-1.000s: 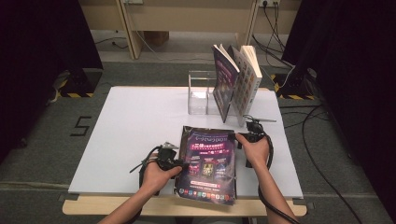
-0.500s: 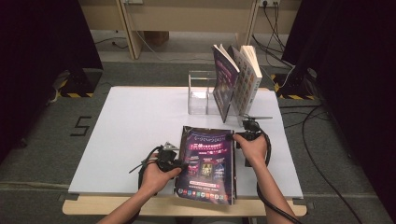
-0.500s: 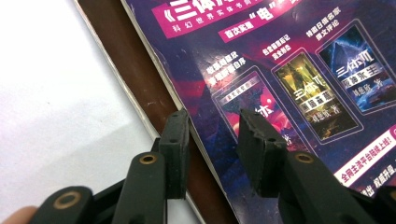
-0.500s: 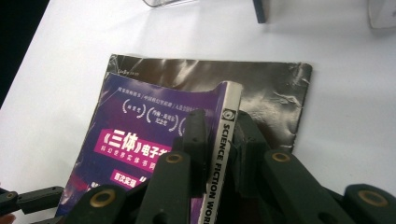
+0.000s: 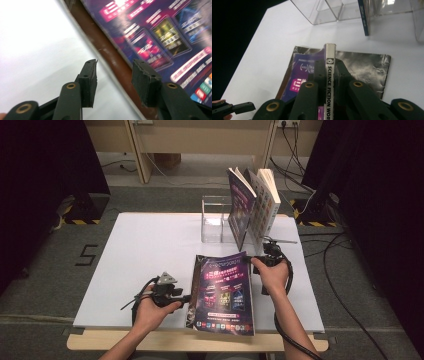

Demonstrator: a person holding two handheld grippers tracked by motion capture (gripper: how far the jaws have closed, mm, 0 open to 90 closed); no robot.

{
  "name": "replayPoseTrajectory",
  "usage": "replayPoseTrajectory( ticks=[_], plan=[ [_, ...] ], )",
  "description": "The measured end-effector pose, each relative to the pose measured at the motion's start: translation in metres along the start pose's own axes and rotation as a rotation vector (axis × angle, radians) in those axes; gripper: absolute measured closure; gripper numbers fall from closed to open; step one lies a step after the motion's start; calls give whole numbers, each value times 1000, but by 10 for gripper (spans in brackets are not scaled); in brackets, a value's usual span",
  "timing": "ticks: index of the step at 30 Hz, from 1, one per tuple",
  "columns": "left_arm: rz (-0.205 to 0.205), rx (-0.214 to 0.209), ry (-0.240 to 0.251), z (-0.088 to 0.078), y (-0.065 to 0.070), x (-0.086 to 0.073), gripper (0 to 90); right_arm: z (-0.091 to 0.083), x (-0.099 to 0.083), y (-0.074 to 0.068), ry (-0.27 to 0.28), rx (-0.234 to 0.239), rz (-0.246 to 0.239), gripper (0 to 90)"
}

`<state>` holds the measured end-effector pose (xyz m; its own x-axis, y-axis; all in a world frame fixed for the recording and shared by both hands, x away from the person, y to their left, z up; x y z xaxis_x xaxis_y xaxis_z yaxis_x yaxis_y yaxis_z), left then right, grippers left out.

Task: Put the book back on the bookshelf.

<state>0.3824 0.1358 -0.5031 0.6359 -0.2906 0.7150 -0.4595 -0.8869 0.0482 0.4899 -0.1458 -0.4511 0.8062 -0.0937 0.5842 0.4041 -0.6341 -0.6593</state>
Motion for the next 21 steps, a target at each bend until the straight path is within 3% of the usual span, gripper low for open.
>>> replayPoseTrajectory(
  ticks=[12, 14, 21],
  plan=[
    [-63, 43, 35, -5, -23, -22, 520, -15, 11, -15, 51, -13, -53, 831],
    [-58, 53, 34, -7, -27, -25, 515, -18, 12, -17, 61, -14, -65, 831],
    [-128, 80, 75, -14, -42, -28, 504, -28, 15, -26, 107, -16, -89, 831]
  ],
)
Point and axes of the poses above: each handheld gripper's, and its own axes: z roughly forward along the jaws, x roughly out of its top, y roughly to its right, the point moved 6 cm from there along z, roughly forward along the jaws, and after that the axes turned 13 degrees about x, right-handed, at the moved point
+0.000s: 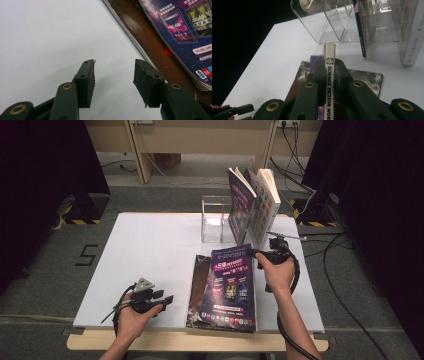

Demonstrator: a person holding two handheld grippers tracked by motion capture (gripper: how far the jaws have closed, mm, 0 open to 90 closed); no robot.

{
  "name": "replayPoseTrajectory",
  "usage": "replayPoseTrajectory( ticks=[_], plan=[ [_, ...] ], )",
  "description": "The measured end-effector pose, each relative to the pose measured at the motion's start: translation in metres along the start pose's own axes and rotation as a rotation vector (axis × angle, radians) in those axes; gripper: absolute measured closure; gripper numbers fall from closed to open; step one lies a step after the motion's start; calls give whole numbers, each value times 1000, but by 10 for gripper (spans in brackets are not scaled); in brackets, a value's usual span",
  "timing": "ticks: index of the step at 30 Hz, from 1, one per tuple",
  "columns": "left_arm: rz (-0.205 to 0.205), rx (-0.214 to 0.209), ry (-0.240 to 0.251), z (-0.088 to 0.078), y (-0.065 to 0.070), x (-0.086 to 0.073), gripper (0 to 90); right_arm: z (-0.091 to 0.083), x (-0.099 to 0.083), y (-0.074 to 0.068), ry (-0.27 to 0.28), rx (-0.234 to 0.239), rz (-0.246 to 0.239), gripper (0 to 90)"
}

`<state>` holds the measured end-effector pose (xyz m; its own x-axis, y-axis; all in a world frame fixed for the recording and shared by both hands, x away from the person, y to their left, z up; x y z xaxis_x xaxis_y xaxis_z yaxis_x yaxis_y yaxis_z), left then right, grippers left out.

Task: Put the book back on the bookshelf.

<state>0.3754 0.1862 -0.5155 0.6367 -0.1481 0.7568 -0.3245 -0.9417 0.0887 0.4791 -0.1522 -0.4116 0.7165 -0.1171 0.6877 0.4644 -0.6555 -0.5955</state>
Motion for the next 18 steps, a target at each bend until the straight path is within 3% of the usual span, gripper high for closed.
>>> replayPoseTrajectory(
  ticks=[7, 18],
  plan=[
    [-11, 7, 8, 0, -3, 1, 502, -8, 7, -7, 32, -8, -37, 831],
    [-21, 19, 2, -1, -7, -4, 502, -11, 13, -13, 55, 4, -42, 831]
  ],
)
Point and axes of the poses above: each handheld gripper's, and its own axes: z roughly forward along the jaws, x roughly out of its top, y roughly to its right, the point moved 6 cm from there along z, roughly forward along the jaws, and after that the axes turned 13 degrees about x, right-handed, at the moved point
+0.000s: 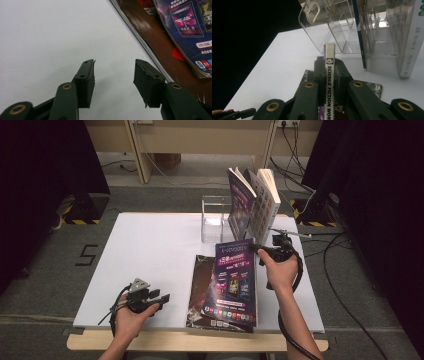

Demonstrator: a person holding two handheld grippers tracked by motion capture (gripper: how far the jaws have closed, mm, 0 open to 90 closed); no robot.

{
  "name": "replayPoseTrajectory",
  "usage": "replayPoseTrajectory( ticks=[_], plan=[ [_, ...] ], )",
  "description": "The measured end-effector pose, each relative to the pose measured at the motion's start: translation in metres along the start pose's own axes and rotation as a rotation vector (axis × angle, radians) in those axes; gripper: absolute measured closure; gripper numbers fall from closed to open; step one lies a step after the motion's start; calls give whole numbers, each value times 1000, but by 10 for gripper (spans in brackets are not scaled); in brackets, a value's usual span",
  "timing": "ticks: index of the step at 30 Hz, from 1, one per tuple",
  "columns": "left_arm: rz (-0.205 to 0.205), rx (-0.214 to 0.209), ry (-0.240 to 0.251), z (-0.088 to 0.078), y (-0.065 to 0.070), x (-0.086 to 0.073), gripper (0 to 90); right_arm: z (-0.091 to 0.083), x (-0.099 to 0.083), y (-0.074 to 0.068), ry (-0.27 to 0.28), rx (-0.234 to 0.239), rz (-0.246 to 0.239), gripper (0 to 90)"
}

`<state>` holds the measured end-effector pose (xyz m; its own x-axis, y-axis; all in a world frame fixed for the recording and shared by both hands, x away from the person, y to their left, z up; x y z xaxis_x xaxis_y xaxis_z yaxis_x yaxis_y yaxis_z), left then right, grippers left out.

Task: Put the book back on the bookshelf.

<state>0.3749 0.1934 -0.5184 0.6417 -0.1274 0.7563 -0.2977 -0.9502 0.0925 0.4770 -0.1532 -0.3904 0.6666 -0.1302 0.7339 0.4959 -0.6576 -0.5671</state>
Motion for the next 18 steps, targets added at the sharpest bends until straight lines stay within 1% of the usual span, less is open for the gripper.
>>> replayPoseTrajectory(
  ticks=[5, 7, 8, 12, 16, 17, 18],
  plan=[
    [-2, 5, -1, -1, -1, -1, 503, -2, 5, -2, 22, 0, -11, 831],
    [2, 6, 1, -1, -1, -1, 503, -3, 7, -4, 26, 1, -7, 831],
    [5, 6, 0, -1, -2, 0, 503, -3, 8, -4, 31, -1, -17, 831],
    [5, 0, 2, -1, -1, 1, 503, -5, 11, -7, 40, -2, -12, 831],
    [5, -4, 3, 0, -1, 2, 503, -7, 13, -7, 57, -8, -28, 831],
    [5, -4, 4, 1, -1, 3, 503, -8, 14, -8, 60, -6, -15, 831],
    [7, -3, 2, 1, -1, 3, 503, -9, 14, -8, 63, -7, -18, 831]
  ],
)
Point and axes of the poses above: each handheld gripper's, and its own axes: z roughly forward along the jaws, x roughly out of its top, y roughly to its right, the point moved 6 cm from there along z, roughly forward along the jaws, and after that the axes turned 13 degrees about x, right-handed, at the moved point
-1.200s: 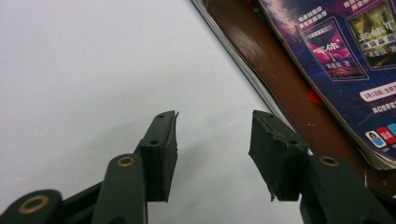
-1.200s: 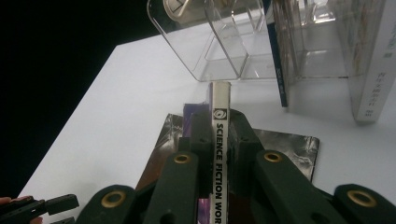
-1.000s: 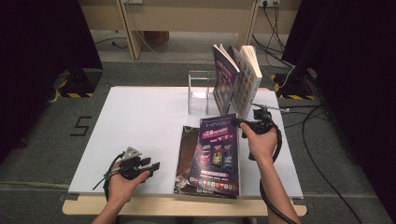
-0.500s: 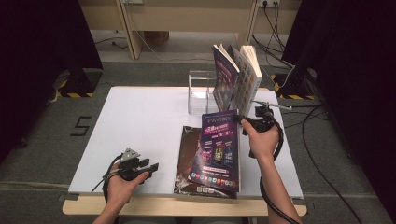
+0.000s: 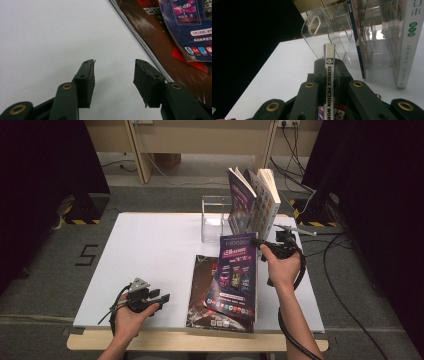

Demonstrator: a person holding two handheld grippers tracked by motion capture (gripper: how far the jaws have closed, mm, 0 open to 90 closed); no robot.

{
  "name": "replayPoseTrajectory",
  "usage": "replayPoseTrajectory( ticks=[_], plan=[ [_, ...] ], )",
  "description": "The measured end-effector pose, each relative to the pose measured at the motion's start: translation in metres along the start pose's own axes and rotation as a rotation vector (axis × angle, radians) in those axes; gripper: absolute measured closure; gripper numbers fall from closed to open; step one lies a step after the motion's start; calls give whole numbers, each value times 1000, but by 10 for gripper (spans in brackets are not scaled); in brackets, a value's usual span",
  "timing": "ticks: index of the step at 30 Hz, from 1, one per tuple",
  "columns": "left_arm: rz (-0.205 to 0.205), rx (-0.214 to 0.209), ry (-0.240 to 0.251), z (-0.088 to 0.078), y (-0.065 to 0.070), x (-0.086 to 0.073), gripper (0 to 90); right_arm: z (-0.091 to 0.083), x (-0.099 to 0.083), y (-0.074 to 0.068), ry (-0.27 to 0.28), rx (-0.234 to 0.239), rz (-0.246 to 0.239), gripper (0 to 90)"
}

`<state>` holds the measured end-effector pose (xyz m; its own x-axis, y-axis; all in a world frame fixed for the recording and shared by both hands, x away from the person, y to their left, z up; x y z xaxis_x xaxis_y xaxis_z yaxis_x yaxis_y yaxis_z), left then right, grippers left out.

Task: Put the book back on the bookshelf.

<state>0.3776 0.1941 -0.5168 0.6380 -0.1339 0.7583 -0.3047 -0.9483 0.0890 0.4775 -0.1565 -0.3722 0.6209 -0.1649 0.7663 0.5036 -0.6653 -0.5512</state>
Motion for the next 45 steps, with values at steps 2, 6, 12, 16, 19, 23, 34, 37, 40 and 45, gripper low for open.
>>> replayPoseTrajectory(
  ticks=[2, 6, 12, 16, 19, 23, 34, 37, 40, 45],
  plan=[
    [2, 1, 0, 0, 0, 1, 503, -2, 2, -1, 10, -2, -5, 831],
    [-2, -3, -1, 1, 1, 0, 503, -5, 5, -2, 25, -3, -11, 831],
    [-6, 2, -3, 0, -1, -2, 505, -5, 9, -2, 40, 2, -9, 831],
    [-14, 5, -2, -1, -2, -2, 505, -6, 13, -3, 43, 0, -20, 831],
    [-27, 5, 5, -2, -3, -1, 506, -6, 15, -3, 53, -2, -30, 831],
    [-26, 8, 8, -3, -4, -1, 506, -7, 18, -5, 58, -5, -28, 831],
    [-39, 0, 15, -4, -4, 1, 507, -6, 27, -11, 82, -9, -50, 831],
    [-38, 4, 14, -4, -4, 1, 507, -6, 30, -13, 91, -12, -57, 831],
    [-35, 6, 13, -4, -5, 1, 507, -7, 33, -16, 101, -14, -61, 831],
    [-36, 4, 14, -4, -5, 1, 508, -7, 38, -18, 119, -25, -87, 831]
  ],
)
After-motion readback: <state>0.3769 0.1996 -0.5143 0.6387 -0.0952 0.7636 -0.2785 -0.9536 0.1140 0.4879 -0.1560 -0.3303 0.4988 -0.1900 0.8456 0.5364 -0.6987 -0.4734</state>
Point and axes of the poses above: each handheld gripper's, and its own axes: z roughly forward along the jaws, x roughly out of its top, y roughly to its right, the point moved 6 cm from there along z, roughly forward along the jaws, and after that the axes turned 13 degrees about x, right-handed, at the moved point
